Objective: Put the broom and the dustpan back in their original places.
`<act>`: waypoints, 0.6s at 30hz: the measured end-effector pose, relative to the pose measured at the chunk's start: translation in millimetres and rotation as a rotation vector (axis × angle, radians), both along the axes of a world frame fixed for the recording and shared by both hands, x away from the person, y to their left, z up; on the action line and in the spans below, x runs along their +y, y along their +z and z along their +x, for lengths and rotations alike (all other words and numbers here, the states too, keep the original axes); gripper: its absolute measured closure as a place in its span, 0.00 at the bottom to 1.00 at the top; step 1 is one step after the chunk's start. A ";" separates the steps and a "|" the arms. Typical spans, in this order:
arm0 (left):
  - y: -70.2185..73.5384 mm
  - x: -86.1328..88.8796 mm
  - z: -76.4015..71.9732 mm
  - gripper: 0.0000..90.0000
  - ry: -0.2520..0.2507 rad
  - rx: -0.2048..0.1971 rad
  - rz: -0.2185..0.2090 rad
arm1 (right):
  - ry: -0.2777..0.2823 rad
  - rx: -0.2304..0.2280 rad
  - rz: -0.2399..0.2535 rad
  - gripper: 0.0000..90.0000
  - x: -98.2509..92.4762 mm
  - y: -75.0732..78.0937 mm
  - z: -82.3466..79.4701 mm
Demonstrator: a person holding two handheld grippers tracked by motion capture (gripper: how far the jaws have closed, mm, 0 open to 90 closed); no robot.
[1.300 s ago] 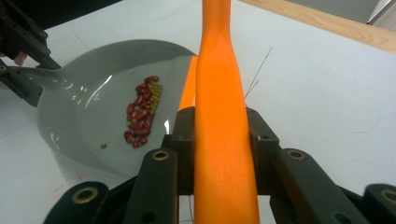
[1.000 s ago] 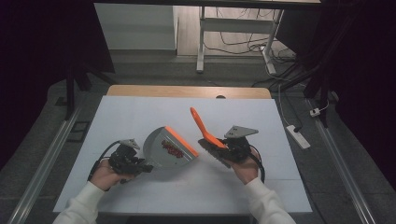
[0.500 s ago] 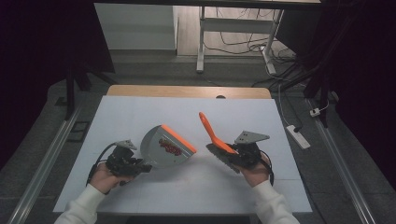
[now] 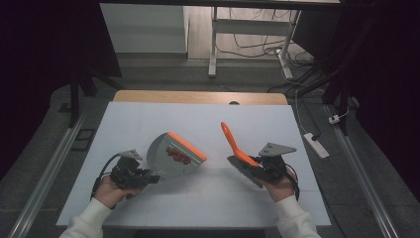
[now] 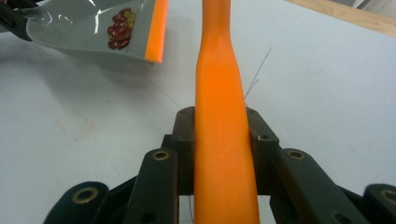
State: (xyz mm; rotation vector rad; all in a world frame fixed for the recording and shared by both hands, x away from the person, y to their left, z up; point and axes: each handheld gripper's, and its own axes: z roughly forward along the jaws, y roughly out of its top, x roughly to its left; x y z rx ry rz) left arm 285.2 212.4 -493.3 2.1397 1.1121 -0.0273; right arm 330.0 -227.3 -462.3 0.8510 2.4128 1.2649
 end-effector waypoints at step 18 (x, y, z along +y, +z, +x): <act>-3.4 9.6 -7.3 0.69 0.116 -0.016 -0.018 | -0.035 0.019 -0.007 0.78 -20.3 -3.3 -8.5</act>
